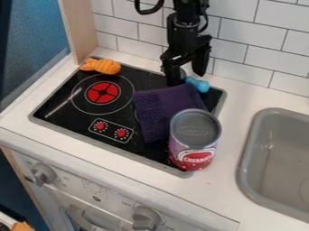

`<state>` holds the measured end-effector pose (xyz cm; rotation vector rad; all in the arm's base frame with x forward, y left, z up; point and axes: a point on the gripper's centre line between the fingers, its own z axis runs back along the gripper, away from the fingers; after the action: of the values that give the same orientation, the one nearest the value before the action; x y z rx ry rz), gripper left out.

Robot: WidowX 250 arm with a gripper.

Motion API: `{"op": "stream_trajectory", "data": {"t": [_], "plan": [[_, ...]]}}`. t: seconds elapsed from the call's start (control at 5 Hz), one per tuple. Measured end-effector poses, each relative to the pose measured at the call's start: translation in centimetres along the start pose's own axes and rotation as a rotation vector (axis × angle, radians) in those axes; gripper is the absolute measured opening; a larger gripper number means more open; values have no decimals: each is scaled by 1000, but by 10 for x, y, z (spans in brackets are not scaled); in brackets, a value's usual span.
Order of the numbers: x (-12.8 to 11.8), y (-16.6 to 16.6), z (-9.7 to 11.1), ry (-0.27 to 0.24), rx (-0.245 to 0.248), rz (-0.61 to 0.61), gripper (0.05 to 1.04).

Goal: Move the blue spoon to the bottom left of the stove

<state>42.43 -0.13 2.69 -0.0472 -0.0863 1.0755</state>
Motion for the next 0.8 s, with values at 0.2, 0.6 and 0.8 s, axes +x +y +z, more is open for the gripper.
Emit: {"op": "stream_trajectory", "data": {"t": [0.2,0.6,0.8], "plan": [[0,1,-4,-13,-4,20,675],[0,4,-5,-35,10,36,328],[1,5,-4,-47,9,40,328]]}}
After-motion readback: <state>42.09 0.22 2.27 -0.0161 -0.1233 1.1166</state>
